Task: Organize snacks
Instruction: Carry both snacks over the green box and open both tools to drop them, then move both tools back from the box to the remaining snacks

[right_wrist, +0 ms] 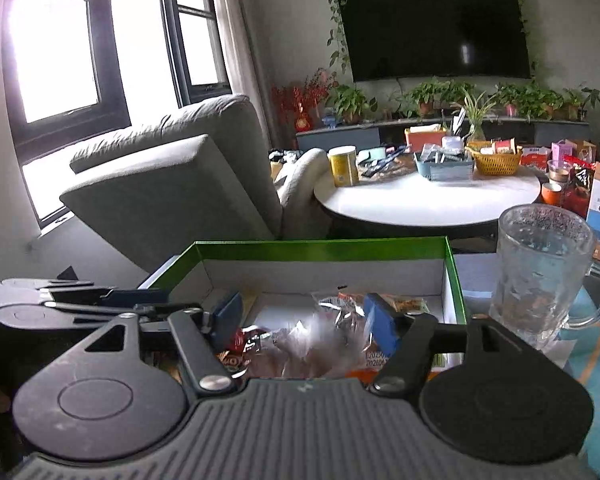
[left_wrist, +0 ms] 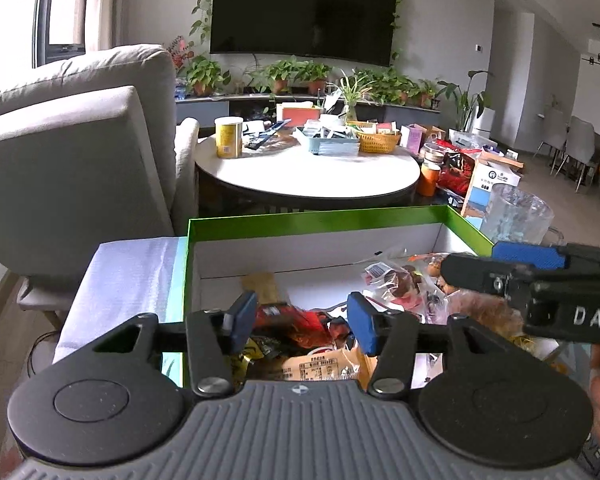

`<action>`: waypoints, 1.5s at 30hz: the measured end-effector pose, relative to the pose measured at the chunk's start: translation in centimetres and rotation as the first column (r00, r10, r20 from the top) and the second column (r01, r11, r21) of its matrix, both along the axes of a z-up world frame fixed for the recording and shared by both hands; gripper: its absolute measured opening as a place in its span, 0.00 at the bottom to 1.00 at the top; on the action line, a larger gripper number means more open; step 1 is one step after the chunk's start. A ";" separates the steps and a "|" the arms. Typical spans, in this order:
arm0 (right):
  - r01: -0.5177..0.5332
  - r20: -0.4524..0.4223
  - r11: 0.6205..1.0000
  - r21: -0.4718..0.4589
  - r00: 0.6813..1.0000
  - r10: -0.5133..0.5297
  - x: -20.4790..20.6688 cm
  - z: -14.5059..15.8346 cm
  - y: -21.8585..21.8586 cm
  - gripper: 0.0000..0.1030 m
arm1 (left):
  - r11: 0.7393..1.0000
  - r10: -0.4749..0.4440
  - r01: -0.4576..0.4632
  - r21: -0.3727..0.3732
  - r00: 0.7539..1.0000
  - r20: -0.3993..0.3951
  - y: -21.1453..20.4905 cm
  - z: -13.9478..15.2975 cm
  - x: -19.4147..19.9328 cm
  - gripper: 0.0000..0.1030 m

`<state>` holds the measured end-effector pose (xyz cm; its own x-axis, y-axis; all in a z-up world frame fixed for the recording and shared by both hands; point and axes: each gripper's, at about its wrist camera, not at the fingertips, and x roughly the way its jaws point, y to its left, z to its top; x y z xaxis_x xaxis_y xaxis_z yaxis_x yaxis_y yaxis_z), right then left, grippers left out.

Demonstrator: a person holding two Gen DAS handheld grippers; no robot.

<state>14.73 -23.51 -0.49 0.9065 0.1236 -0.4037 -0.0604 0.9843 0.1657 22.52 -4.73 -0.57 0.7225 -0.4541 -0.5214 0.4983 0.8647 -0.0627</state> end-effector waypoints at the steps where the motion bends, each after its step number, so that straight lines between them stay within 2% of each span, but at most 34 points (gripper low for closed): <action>1: 0.008 0.009 1.000 -0.005 1.000 -0.008 -0.1 0.0 0.0 0.46 | 1.000 -0.006 0.006 0.000 1.000 0.000 0.1 0.0 -0.2 0.47; 18: 0.050 0.021 0.999 -0.011 0.999 -0.049 -2.4 0.6 -0.8 0.46 | 0.998 -0.060 0.060 0.002 0.998 -0.010 0.6 0.0 -4.3 0.48; 22: 0.067 0.016 0.997 -0.023 0.998 -0.067 -3.7 0.3 -1.7 0.46 | 0.995 -0.100 0.100 -0.005 0.995 -0.024 0.4 0.0 -5.8 0.48; 24: 0.084 0.011 0.996 -0.033 0.996 -0.084 -4.7 0.1 -2.6 0.46 | 0.989 -0.145 0.144 -0.008 0.989 -0.036 0.0 -0.2 -6.6 0.49; 27: 0.120 -0.003 0.992 -0.035 0.993 -0.120 -6.3 -0.2 -4.4 0.47 | 0.977 -0.214 0.214 0.023 0.977 0.008 -1.1 -0.3 -8.6 0.57; 30: 0.136 -0.026 0.991 -0.012 0.990 -0.136 -7.8 -0.6 -6.2 0.46 | 0.951 -0.307 0.308 0.029 0.951 -0.011 -2.2 -0.4 -10.0 0.57; 33: 0.139 -0.056 0.990 -0.020 0.989 -0.140 -8.8 -1.3 -6.9 0.47 | 0.931 -0.361 0.362 0.048 0.932 -0.027 -3.4 -1.0 -11.2 0.57; 39: 0.140 -0.128 0.990 -0.022 0.982 -0.142 -8.6 -3.1 -6.5 0.47 | 0.917 -0.379 0.387 0.090 0.920 -0.098 -4.9 -3.0 -11.8 0.57; 45: 0.119 -0.161 0.993 -0.023 0.979 -0.122 -8.6 -4.4 -6.1 0.47 | 0.906 -0.390 0.404 0.130 0.913 -0.122 -5.5 -4.0 -12.0 0.57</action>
<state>6.09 -29.61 -4.93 0.8369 0.0113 -0.5472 0.0854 0.9849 0.1509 10.50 -10.23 -4.61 0.4447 -0.6051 -0.6604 0.8003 0.5995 -0.0104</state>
